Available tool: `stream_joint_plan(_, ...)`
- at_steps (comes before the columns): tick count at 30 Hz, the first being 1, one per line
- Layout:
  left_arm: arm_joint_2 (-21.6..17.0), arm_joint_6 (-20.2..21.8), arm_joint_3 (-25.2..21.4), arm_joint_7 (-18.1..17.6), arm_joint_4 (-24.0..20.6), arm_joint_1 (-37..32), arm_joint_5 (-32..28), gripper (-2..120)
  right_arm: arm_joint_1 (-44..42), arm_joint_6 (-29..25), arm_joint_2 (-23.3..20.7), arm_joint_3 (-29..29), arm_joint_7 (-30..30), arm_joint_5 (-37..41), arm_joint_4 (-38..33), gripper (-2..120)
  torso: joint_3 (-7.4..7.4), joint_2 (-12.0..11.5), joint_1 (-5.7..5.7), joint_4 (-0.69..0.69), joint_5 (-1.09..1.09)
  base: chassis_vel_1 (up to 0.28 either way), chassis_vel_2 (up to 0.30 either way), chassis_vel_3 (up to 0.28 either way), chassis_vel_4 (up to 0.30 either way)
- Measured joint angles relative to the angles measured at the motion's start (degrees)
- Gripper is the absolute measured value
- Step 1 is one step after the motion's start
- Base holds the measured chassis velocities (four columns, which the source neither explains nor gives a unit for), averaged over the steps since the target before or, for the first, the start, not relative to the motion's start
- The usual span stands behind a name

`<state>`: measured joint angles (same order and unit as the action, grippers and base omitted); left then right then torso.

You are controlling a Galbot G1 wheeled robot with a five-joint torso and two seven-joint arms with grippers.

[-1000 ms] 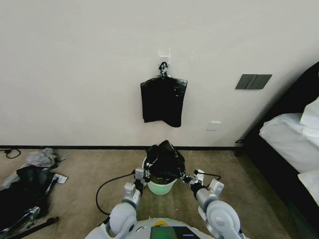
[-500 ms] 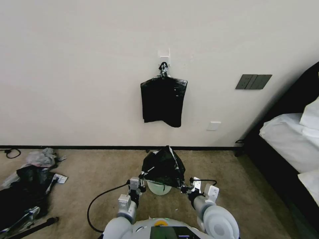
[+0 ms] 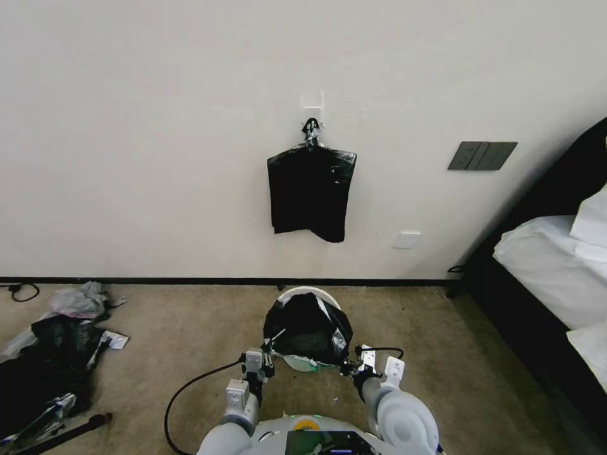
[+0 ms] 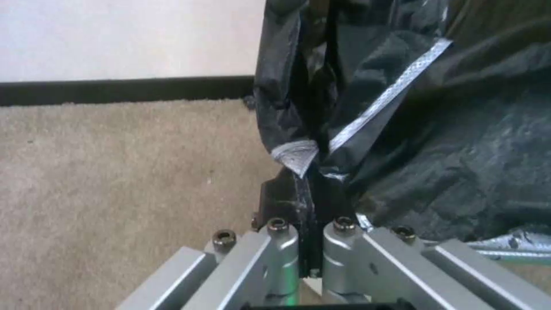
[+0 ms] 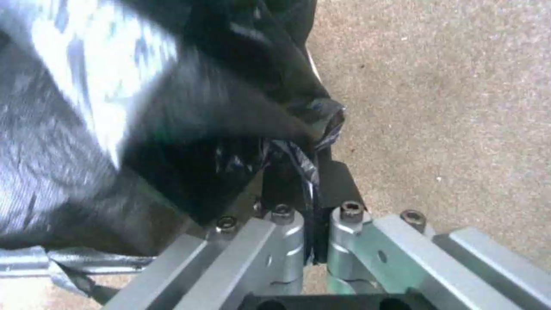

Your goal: Place a trash bag onto the trash bin.

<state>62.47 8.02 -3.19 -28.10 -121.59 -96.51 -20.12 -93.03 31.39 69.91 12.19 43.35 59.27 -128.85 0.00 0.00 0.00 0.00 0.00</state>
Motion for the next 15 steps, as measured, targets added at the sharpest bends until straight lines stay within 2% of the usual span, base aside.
stream_joint_plan(15,1.41,0.87,1.12,0.38,7.56,7.68,-2.32,0,5.32,-0.64,1.28,-0.45,-3.58,0.54,6.13,0,0.0,0.0,0.0,0.0,-0.01,0.0,0.0,0.0,0.0)
